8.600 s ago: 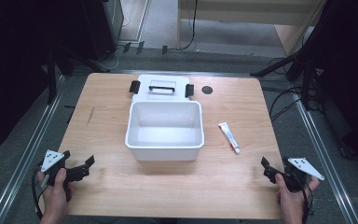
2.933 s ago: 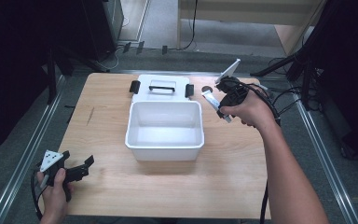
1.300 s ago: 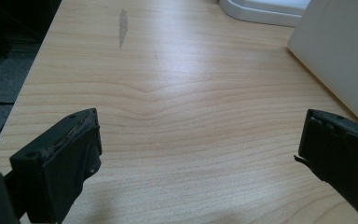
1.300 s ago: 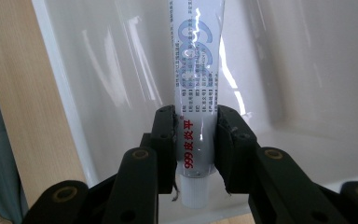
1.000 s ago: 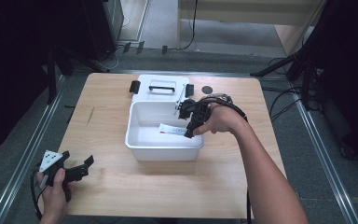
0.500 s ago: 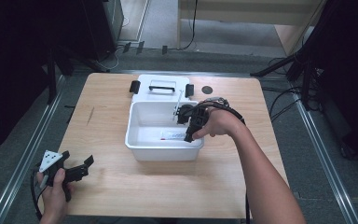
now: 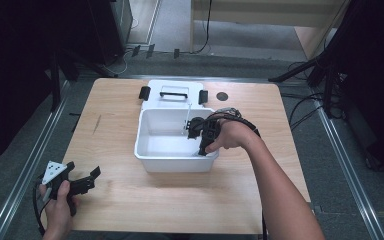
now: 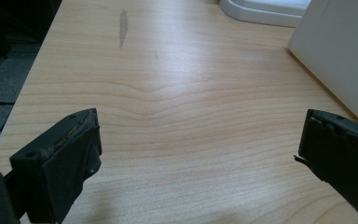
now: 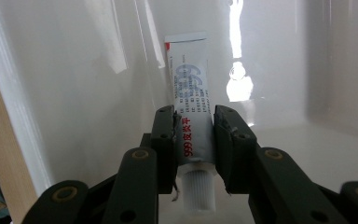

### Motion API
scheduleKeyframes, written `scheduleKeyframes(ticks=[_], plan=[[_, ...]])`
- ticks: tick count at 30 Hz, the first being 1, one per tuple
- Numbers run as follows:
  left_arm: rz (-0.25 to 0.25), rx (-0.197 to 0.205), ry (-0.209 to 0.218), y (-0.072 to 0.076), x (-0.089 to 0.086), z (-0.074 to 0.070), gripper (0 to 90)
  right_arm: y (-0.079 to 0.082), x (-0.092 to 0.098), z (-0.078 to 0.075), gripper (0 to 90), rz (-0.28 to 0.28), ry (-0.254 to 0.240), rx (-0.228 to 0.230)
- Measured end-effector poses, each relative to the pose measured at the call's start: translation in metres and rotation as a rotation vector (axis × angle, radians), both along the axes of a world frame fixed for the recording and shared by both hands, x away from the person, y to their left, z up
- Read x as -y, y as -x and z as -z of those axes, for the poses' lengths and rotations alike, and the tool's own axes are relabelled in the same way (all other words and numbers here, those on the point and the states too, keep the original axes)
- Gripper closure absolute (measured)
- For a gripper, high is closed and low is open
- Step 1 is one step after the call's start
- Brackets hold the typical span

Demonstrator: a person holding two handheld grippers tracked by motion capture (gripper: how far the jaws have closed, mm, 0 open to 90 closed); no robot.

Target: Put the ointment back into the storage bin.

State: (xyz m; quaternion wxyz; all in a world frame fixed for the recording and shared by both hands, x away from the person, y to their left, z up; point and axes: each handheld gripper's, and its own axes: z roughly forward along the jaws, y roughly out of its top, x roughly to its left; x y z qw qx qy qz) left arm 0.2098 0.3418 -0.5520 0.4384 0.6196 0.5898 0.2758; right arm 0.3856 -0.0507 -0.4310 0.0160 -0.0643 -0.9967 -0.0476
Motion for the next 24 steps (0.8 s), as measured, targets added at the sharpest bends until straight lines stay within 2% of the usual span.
scheduleKeyframes(ticks=[8, 12, 17, 24], plan=[[0.001, 0.000, 0.000, 0.000, 0.000, 0.000, 0.0, 0.002, -0.001, 0.001, 70.9, -0.017, 0.018, 0.010], [0.002, -0.001, -0.001, 0.000, 0.000, 0.000, 0.0, 0.003, -0.001, 0.001, 65.3, -0.015, 0.015, 0.003], [0.002, -0.002, -0.001, 0.000, 0.000, 0.000, 0.0, 0.003, -0.001, 0.000, 63.5, -0.019, 0.015, 0.003], [0.001, -0.004, -0.002, 0.000, 0.000, 0.000, 0.0, 0.003, 0.002, -0.012, 65.8, 0.005, -0.005, 0.021]])
